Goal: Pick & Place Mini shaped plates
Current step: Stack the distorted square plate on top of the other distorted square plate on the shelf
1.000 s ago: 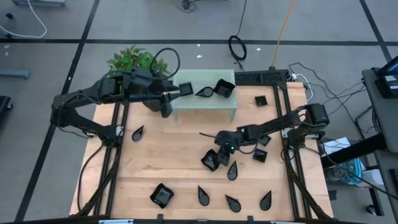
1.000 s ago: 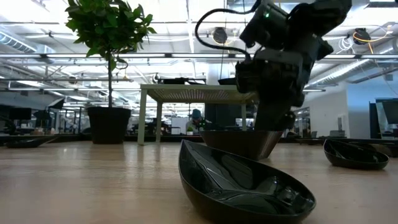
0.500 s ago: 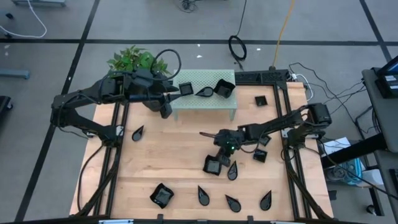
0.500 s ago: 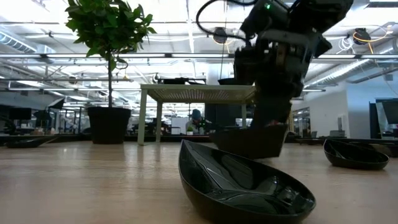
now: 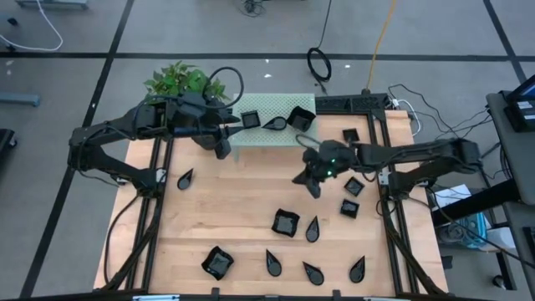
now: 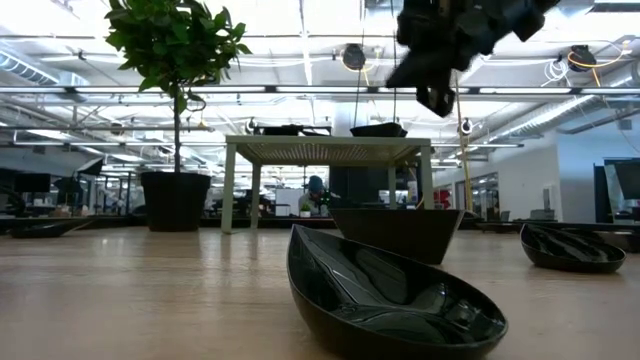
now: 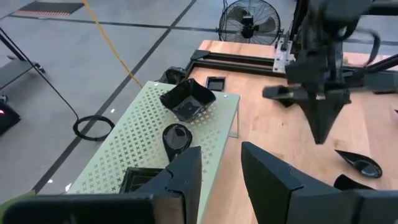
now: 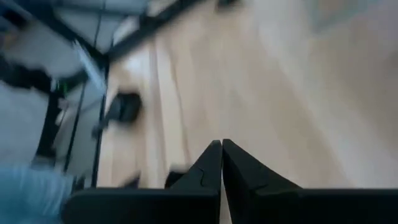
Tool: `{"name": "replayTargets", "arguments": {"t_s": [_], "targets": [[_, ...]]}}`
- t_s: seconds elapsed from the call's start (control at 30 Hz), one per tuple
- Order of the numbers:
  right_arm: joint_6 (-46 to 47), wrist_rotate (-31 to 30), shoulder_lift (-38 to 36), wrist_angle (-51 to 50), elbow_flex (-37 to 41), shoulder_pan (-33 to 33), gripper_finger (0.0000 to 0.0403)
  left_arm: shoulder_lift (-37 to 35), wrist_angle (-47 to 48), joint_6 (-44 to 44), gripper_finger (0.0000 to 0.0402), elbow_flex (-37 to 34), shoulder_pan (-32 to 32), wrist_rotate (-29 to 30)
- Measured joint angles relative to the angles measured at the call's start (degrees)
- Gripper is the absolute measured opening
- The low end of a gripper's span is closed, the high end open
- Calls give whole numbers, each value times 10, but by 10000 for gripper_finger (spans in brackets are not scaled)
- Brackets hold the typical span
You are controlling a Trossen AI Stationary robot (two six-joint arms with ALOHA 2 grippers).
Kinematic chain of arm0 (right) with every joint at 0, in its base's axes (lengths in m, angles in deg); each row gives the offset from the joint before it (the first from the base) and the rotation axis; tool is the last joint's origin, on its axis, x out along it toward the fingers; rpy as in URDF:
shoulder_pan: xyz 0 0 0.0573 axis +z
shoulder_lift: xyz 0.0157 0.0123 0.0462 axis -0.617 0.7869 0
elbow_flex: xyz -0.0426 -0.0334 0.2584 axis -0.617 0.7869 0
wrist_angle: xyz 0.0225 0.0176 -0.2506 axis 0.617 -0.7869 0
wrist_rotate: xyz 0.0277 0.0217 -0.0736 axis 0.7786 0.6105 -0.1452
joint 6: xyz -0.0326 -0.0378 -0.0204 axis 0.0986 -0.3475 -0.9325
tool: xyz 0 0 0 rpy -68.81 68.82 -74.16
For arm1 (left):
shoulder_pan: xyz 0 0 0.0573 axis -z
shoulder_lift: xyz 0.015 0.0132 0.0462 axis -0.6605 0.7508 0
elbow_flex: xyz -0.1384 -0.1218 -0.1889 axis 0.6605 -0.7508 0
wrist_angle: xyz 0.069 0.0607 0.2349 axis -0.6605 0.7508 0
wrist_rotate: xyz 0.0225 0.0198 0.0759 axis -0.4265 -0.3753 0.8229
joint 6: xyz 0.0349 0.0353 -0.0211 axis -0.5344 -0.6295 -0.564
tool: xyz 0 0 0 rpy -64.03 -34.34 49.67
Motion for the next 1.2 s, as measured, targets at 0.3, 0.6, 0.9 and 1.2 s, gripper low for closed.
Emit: {"name": "replayTargets", "arguments": {"t_s": [0.3, 0.6, 0.9, 1.2], "targets": [[-32, 68, 107, -25, 1, 9, 79, 0, 0, 2, 120, 0, 0, 0], [-93, 114, 215, 58, 1, 43, 157, 0, 0, 6, 120, 0, 0, 0], [-105, 102, 298, 140, 1, 70, 162, 0, 19, 6, 120, 0, 0, 0], [-52, 81, 313, 186, 0, 83, 63, 0, 41, 2, 120, 0, 0, 0]]}}
